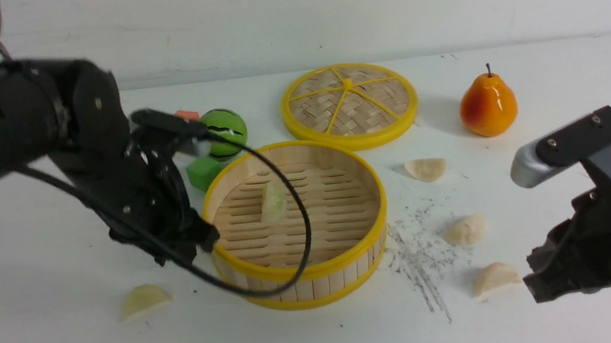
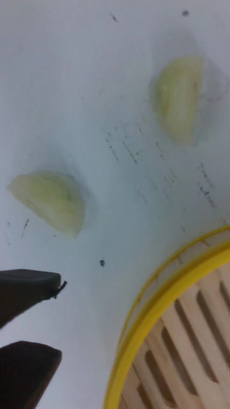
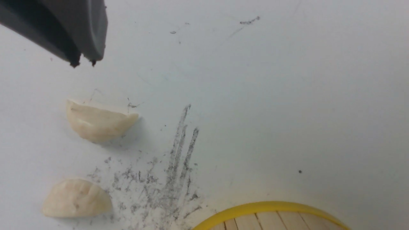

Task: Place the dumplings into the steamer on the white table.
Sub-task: 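Reach for and grasp a dumpling on the table with the left gripper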

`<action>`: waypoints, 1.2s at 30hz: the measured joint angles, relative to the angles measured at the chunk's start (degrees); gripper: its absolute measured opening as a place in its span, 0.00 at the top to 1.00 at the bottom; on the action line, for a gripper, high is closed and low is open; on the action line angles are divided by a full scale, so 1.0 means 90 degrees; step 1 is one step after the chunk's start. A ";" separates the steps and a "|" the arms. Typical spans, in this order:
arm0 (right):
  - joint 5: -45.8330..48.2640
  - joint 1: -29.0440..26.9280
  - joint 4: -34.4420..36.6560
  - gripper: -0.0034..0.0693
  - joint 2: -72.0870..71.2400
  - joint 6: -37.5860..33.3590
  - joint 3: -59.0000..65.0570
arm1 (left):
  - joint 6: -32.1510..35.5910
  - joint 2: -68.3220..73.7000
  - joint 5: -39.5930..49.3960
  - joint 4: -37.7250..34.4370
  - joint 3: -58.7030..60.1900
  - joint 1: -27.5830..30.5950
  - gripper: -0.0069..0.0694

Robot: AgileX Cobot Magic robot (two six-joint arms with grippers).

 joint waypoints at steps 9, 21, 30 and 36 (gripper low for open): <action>0.0119 0.0000 0.1254 0.90 0.0000 -0.1476 0.0007 | -0.0359 0.0223 -0.0517 0.0300 0.0267 0.0065 0.56; 0.0389 0.0000 0.2837 0.90 0.0000 -0.3231 0.0007 | -0.0254 0.0560 -0.0682 0.0461 0.0267 0.0727 0.32; 0.0415 0.0000 0.2995 0.89 0.0000 -0.3343 0.0007 | 0.1379 0.0922 -0.0135 0.0454 0.0267 0.0727 0.54; 0.0417 0.0000 0.3000 0.88 0.0000 -0.3350 0.0007 | 0.0325 0.0928 -0.0086 0.0016 0.0060 0.0727 0.61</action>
